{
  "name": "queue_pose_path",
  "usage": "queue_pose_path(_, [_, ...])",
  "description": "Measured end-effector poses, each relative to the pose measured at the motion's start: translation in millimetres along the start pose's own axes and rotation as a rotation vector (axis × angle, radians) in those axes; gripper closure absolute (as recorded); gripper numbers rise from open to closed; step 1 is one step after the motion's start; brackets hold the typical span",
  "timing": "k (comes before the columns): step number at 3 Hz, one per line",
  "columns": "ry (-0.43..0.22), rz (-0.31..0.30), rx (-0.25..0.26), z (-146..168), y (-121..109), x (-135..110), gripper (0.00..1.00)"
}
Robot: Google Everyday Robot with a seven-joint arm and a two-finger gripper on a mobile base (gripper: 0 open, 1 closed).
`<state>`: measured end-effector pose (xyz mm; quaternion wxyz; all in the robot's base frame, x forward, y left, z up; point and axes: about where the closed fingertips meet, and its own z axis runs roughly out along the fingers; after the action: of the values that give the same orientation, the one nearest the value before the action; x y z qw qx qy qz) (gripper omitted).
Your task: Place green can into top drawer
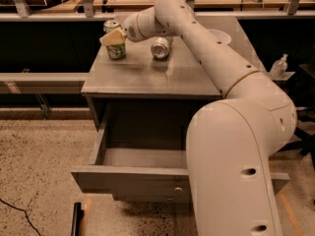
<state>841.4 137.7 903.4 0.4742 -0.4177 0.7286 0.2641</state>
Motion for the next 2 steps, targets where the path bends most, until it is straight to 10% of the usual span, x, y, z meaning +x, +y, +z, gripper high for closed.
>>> queue_pose_path(2, [0.006, -0.017, -0.011, -23, 2, -8, 0.87])
